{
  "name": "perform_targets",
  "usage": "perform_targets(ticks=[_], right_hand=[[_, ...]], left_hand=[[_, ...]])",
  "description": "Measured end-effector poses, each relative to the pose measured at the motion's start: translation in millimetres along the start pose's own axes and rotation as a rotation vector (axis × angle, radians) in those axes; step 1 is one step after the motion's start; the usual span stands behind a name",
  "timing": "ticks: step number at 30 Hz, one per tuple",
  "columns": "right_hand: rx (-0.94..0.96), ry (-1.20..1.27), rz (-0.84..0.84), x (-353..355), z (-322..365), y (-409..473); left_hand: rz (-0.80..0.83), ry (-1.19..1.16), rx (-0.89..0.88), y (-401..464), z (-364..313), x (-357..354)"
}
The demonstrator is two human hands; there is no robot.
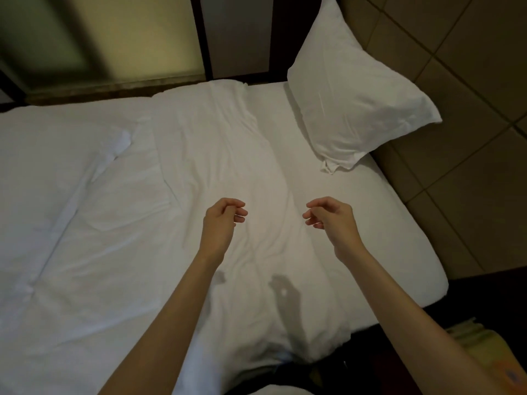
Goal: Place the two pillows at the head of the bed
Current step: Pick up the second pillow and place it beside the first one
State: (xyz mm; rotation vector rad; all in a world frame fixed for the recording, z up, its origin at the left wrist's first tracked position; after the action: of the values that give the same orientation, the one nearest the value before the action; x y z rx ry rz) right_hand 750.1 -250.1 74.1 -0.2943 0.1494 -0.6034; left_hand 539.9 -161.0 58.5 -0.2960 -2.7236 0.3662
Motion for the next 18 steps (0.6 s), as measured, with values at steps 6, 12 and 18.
perform_targets(ticks=[6,12,18], right_hand=[[-0.093,-0.008,0.087,-4.5,-28.9,-30.6],[-0.162,-0.036,0.164,-27.7,-51.5,-55.7],[-0.21,-0.066,0.249,-76.4,-76.2,-83.0]], left_hand=[[-0.085,-0.02,0.061,-41.9,38.5,11.9],[-0.166,-0.048,0.186,-81.8,76.5,43.0],[-0.246,-0.117,0.288,-101.3,113.1,94.8]])
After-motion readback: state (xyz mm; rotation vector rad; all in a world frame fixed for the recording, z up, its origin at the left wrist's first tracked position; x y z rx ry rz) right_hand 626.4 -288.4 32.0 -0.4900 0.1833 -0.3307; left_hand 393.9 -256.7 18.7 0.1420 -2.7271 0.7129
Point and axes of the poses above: each hand's wrist, its own y-axis towards the middle knuckle, its own x-axis out of the back of the hand, z = x × y, the point moved 2 cm from there along y, towards the middle knuckle, and after that the axes turned 12 degrees about y, right-handed, at the moved point
